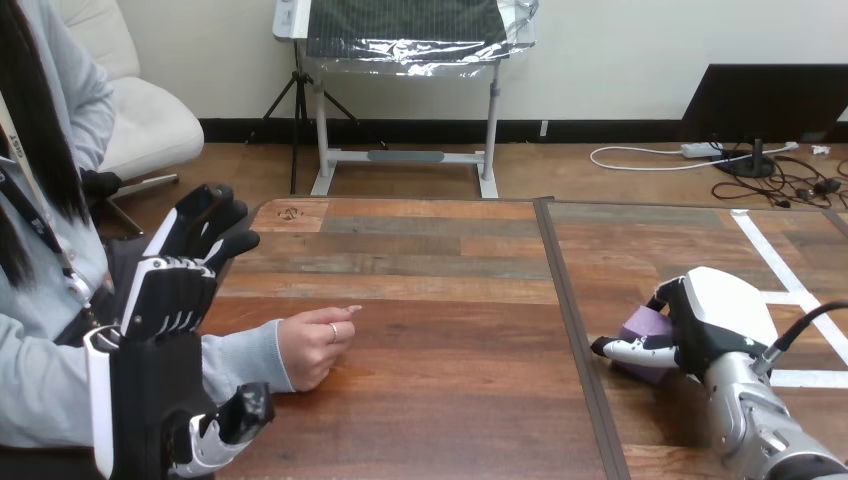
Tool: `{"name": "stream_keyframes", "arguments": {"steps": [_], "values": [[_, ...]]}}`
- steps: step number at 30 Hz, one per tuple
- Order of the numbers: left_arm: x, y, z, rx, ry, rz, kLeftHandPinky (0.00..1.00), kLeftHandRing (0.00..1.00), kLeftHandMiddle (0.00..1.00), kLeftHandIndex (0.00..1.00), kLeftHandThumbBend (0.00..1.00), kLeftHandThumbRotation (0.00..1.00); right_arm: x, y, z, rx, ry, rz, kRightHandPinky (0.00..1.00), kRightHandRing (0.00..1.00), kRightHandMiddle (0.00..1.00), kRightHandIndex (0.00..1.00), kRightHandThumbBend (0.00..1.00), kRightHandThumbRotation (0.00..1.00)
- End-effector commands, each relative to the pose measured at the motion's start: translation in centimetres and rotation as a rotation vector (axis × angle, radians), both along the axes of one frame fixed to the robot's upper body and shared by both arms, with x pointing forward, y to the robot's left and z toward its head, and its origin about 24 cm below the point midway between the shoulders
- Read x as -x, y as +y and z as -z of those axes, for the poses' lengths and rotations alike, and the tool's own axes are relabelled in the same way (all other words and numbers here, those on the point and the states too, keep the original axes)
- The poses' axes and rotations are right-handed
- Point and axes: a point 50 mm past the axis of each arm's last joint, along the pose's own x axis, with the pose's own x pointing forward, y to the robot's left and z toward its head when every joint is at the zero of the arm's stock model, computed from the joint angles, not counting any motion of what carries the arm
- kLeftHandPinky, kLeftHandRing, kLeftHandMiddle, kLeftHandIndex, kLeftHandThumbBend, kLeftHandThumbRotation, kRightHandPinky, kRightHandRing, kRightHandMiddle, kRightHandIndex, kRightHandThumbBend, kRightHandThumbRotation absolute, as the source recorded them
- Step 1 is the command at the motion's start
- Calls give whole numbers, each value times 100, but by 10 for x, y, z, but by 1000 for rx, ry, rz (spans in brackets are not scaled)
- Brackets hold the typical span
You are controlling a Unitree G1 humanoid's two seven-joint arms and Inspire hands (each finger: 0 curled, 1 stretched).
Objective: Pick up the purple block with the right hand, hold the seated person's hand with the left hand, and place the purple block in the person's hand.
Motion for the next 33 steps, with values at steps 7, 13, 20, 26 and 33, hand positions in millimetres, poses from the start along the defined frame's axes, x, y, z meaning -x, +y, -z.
{"name": "stream_keyframes", "arguments": {"steps": [7, 13, 20, 26, 33], "values": [[-2, -1, -15, 12, -97, 5, 76, 84, 86, 85, 100, 73, -7, 9, -8, -55, -100, 24, 7, 13, 21, 29, 56, 23], [-1, 0, -16, 9, -101, 2, 76, 84, 86, 85, 100, 73, -8, 10, -10, -110, -134, 48, 5, 11, 19, 26, 50, 23], [-1, 2, -16, 4, -100, -2, 76, 84, 86, 85, 100, 73, -10, 10, -15, -216, -200, 81, 6, 12, 19, 26, 44, 23], [0, 2, -16, 3, -97, -3, 76, 84, 86, 85, 99, 73, -13, 12, -21, -295, -255, 93, 7, 13, 20, 28, 40, 23], [-1, 3, -16, 4, -95, 0, 77, 84, 86, 85, 100, 72, -18, 15, -28, -365, -294, 107, 10, 15, 22, 27, 37, 26]]}}
